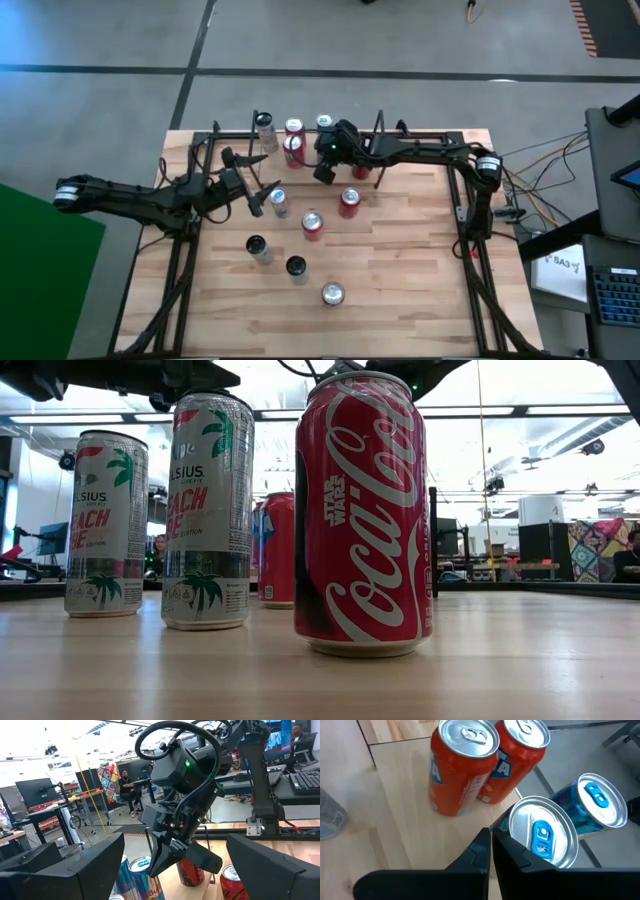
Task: Place canned beverage on shelf
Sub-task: Put the right blue soda can on the shelf aligned with the other blue soda can, then put the left white soda can on the shelf aligned with the other white soda can
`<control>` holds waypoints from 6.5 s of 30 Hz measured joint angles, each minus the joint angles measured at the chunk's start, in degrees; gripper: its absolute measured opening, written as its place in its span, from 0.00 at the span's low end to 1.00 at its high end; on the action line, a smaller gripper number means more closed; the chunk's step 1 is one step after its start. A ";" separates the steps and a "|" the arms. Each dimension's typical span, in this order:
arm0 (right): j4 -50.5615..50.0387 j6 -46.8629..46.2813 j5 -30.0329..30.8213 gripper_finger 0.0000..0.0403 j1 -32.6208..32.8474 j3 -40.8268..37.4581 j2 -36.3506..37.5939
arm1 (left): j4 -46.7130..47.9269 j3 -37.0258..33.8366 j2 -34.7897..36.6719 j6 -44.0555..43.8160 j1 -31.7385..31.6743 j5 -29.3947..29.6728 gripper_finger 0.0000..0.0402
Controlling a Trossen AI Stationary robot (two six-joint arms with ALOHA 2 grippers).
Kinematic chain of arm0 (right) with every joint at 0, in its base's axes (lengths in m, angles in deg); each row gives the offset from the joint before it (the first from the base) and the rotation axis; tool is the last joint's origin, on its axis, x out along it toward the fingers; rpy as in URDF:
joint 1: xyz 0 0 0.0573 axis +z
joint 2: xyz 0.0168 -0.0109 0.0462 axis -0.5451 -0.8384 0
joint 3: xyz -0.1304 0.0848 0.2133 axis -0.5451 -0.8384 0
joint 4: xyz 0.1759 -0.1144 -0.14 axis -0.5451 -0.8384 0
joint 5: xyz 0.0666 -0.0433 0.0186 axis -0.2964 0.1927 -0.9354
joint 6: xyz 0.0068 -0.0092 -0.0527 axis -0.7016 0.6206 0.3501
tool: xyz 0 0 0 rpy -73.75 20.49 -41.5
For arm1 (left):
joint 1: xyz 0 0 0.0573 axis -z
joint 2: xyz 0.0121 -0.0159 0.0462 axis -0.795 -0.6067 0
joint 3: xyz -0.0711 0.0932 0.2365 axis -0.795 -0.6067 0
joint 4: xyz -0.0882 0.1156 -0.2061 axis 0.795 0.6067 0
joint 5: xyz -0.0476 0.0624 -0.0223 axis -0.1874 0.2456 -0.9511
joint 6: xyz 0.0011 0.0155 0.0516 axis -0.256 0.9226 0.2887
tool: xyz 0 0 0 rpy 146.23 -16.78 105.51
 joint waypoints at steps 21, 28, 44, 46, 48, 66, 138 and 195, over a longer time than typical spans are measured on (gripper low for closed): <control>-10.77 -2.92 -0.39 0.02 -0.94 3.28 0.43 | 0.29 0.00 0.00 0.00 -0.01 0.00 0.84; -8.72 -2.81 -0.02 0.02 -1.49 3.28 0.34 | 0.48 0.00 0.00 0.00 0.00 0.00 0.84; -8.87 -4.28 -3.30 0.02 -1.23 3.28 0.35 | 0.87 0.00 0.00 -0.44 -0.01 0.00 0.84; -8.85 -4.30 -3.01 0.02 -1.36 3.28 0.05 | 0.88 0.00 0.00 -0.44 0.00 0.00 0.84; -8.57 -4.30 -2.50 0.02 -1.49 3.26 -0.29 | 0.86 0.00 0.00 -0.44 0.00 0.00 0.84; -8.88 -4.31 0.53 0.02 -0.47 3.23 1.29 | 0.92 0.00 0.00 -1.01 0.00 0.00 0.84; -17.62 -8.84 0.04 0.02 33.40 -6.33 17.85 | 67.24 33.71 -17.88 -37.39 28.94 -0.30 0.84; -17.31 -13.74 0.02 0.02 34.05 -8.42 17.67 | 88.30 35.60 -28.13 -52.96 32.55 -1.03 0.91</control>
